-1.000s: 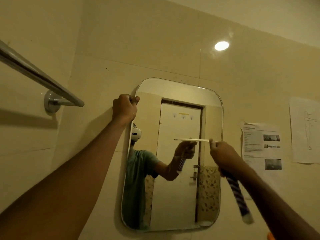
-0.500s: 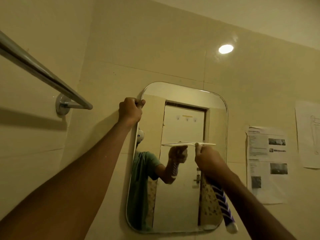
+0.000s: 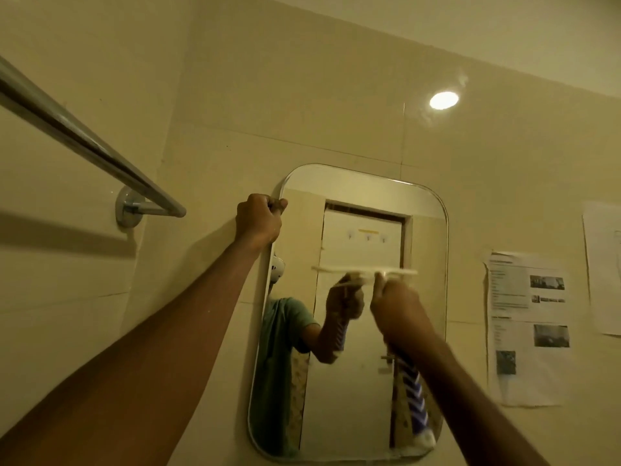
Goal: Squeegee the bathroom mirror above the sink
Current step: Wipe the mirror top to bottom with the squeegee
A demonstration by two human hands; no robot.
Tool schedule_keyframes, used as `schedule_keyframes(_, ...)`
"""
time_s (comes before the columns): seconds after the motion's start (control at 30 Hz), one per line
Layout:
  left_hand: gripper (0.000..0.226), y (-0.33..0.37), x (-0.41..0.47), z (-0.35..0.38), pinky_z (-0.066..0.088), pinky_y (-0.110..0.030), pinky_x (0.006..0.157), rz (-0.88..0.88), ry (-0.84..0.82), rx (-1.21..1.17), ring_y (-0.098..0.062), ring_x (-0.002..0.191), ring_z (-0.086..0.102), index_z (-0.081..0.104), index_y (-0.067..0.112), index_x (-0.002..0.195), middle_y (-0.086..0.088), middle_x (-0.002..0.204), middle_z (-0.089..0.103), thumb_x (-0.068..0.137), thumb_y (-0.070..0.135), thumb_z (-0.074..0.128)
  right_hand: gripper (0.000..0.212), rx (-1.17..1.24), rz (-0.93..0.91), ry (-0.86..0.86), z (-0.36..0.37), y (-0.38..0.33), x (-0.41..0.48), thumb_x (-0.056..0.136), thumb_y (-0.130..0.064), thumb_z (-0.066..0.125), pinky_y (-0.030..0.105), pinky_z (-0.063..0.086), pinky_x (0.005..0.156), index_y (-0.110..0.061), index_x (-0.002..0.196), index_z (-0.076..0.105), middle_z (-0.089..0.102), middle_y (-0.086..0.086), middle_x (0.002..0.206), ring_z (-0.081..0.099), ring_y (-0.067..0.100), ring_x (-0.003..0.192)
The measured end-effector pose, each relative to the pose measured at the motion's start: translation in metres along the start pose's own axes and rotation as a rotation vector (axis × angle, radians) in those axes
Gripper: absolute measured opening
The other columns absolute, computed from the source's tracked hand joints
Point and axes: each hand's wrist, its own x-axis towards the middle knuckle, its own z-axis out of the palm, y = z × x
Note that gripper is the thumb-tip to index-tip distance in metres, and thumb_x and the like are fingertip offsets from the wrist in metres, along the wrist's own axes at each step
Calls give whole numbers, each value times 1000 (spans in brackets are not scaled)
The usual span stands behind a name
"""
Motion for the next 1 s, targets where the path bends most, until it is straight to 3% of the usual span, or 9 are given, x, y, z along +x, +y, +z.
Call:
schedule_keyframes(0.1,36,4,-1,-1,56,-40,81,-15,-24,12,-34,95,66,70,1,98,-19,98,71,96,34,57,37,-81,34,-63,-3,1,-12,102,-33,38,15,33,35,-10,79,55,53,2,63,47,9,44)
schedule_keyframes(0.27,39,2,-3,-5,55,-40,80,0,-46,1,-32,92,64,69,2,97,-16,93,70,97,38,53,32,-34,-195,121,-56,-81,54,103,-24,38,25,50,48,-8,77,47,55,7,66,53,14,46)
schedule_keyframes(0.37,55,3,-3,-9,52,-34,71,-40,-66,-24,-30,82,63,61,5,80,-11,79,65,101,48,33,21,-67,-226,133,-61,-117,80,102,-22,41,27,52,55,-6,88,46,54,6,70,55,16,55)
schedule_keyframes(0.43,72,2,1,-11,58,-41,77,-119,-101,-131,-33,85,67,65,2,92,-16,91,69,99,58,21,19,-76,-215,108,-45,-112,72,103,-23,39,32,56,62,-8,94,47,55,7,74,57,17,61)
schedule_keyframes(0.57,81,1,0,-17,53,-29,59,-173,-178,-286,-26,77,66,66,2,105,-17,94,70,97,62,12,26,62,-134,-13,10,-66,1,101,-29,42,20,49,47,-13,84,52,58,0,70,52,8,50)
schedule_keyframes(0.7,81,5,-4,-20,45,-24,53,-168,-189,-269,-22,74,63,64,2,111,-17,99,70,97,61,10,27,-46,-68,-164,21,-50,-40,100,-24,45,20,46,50,-19,74,45,54,-1,69,51,9,54)
schedule_keyframes(0.87,82,3,-2,-20,60,-40,73,-188,-176,-309,-30,84,67,68,4,103,-19,98,70,97,60,9,38,19,-204,70,-25,-95,23,102,-29,39,17,46,38,-14,69,47,54,2,60,51,10,42)
schedule_keyframes(1.0,76,6,-1,-21,55,-30,57,-209,-180,-379,-23,69,63,67,1,102,-14,84,67,100,53,11,34,43,-135,50,-14,-100,35,102,-30,40,21,44,40,-13,73,46,55,3,65,53,12,46)
